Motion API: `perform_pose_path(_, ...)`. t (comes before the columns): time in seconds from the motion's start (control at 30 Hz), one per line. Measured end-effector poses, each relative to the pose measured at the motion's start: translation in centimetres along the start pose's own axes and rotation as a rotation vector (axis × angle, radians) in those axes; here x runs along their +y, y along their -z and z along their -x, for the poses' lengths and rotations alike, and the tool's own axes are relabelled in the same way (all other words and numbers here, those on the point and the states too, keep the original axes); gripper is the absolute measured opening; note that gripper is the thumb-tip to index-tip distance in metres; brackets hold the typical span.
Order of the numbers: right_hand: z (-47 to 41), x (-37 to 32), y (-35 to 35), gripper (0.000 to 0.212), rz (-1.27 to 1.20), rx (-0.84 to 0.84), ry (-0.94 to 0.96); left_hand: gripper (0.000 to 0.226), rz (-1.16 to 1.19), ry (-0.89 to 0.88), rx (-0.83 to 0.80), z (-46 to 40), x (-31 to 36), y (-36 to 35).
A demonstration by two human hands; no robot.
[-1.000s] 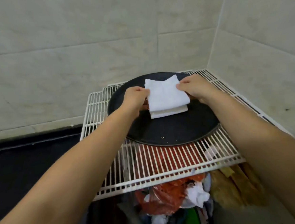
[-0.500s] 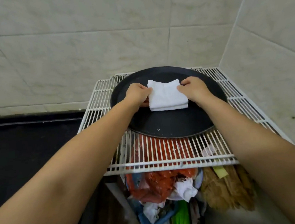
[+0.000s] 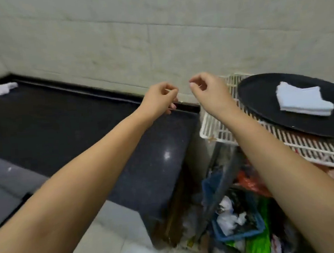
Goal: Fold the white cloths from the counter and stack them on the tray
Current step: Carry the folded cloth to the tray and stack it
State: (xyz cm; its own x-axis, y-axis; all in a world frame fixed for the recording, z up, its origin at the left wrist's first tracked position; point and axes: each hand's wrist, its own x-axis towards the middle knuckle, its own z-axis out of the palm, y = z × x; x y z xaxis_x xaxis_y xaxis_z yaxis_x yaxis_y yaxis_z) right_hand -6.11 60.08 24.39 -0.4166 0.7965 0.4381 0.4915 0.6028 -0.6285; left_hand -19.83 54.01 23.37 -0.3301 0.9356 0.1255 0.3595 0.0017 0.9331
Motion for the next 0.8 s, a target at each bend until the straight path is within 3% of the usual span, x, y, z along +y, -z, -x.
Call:
perform_pose_path(0.23, 7.5, -12.4, -20.4, 0.023, -0.026, -0.425, 0.062, 0.013, -0.185, 0.293, 0.286, 13.3, -12.5, 21.4)
perform_pose_path(0.43, 12.6, -19.3, -33.5, 0.024, 0.019, -0.758, 0.087, 0.012, -0.167, 0.56, 0.429, 22.4, -21.8, 31.8)
perform_pose_path(0.63, 13.1, -23.0, -42.6, 0.025, 0.063, -0.94, 0.154, 0.011, -0.073, 0.647, 0.531, 24.1, -27.3, 37.4)
perform_pose_path(0.8, 9.2, -26.2, -51.1, 0.026, 0.064, -0.983, 0.197, 0.011, -0.065, 0.66, 0.566, 20.8, -31.9, 44.4)
